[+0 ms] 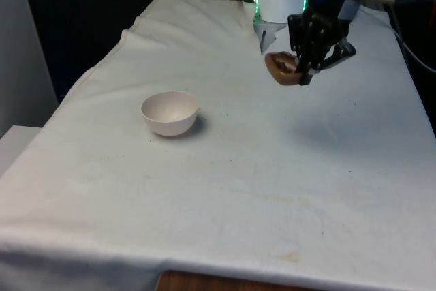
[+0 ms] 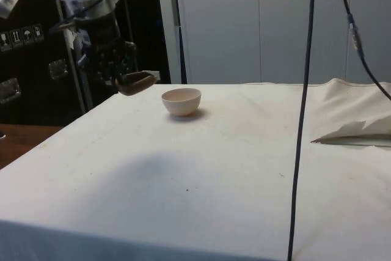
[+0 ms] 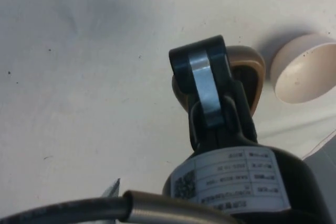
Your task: Pour the coffee beans from the cup into the bowl.
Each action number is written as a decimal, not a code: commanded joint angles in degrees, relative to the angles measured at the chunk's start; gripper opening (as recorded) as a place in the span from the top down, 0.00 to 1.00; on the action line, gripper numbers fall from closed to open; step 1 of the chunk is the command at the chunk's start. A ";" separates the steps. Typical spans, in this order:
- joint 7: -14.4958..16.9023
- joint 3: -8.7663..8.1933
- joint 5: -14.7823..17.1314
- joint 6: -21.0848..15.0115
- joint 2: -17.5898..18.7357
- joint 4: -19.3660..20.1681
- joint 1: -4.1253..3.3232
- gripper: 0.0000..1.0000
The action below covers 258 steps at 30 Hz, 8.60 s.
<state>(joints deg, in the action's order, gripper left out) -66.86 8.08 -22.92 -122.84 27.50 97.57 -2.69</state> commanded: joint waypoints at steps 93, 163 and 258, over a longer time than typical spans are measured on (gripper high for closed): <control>33.12 -9.97 3.84 -12.49 -6.93 10.66 3.90 1.00; 74.37 -17.65 39.30 -12.38 -5.96 11.34 4.76 1.00; 116.31 -34.72 84.45 6.25 0.17 10.60 5.10 1.00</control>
<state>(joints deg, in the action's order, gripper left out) 49.45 -26.64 61.54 -116.60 27.67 108.17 2.41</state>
